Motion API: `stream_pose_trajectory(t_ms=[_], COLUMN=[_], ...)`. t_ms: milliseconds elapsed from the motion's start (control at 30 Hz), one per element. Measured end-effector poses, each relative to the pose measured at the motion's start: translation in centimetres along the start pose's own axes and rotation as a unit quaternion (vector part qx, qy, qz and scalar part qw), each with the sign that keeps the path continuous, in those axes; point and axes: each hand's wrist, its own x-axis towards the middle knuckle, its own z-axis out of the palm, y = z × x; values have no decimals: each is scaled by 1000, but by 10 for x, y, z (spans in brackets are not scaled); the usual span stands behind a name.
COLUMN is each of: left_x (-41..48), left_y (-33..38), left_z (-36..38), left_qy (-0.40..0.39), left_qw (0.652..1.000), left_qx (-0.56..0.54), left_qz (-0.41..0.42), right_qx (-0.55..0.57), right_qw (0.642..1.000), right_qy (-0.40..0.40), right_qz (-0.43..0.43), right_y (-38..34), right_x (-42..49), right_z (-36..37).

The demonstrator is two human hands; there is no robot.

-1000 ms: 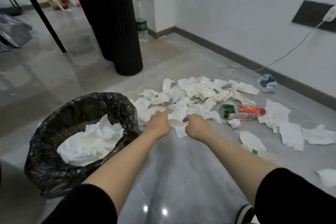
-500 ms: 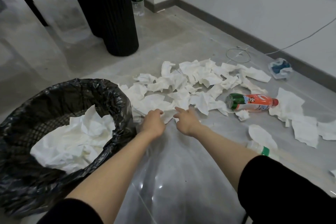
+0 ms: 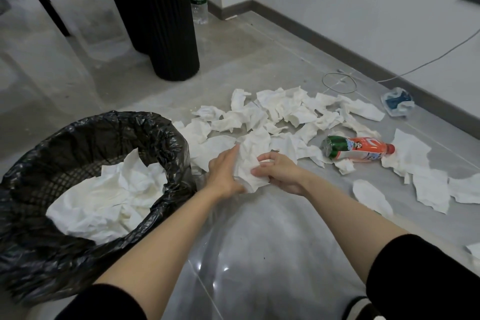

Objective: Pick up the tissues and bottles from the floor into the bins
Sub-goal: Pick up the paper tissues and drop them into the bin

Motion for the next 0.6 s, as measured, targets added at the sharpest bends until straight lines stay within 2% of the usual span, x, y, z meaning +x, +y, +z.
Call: stream_pose_trajectory(t_ms=[200,300,433,533,600], left_x=[5,6,9,13,14], left_y=[-13,-13,-13,-15,-14], left_z=[7,9,12,17,18], left_qy=[-33,-36,-20,17,62], left_qw=[989,984,982,982,983], left_qx=[-145,-174,-187,-187,-167], left_qz=[-27,-23,-13,-22,-38], right_qx=[68,99,102,69,43], right_qw=[995,987,985,991,998], right_qy=[-76,-121,-134,-109,-33], right_qz=[10,26,43,47,45], right_y=[4,4,5,8,9], right_x=[-3,-2,-2,-2,-3], right_z=[-6,-8,-11,-11,-11])
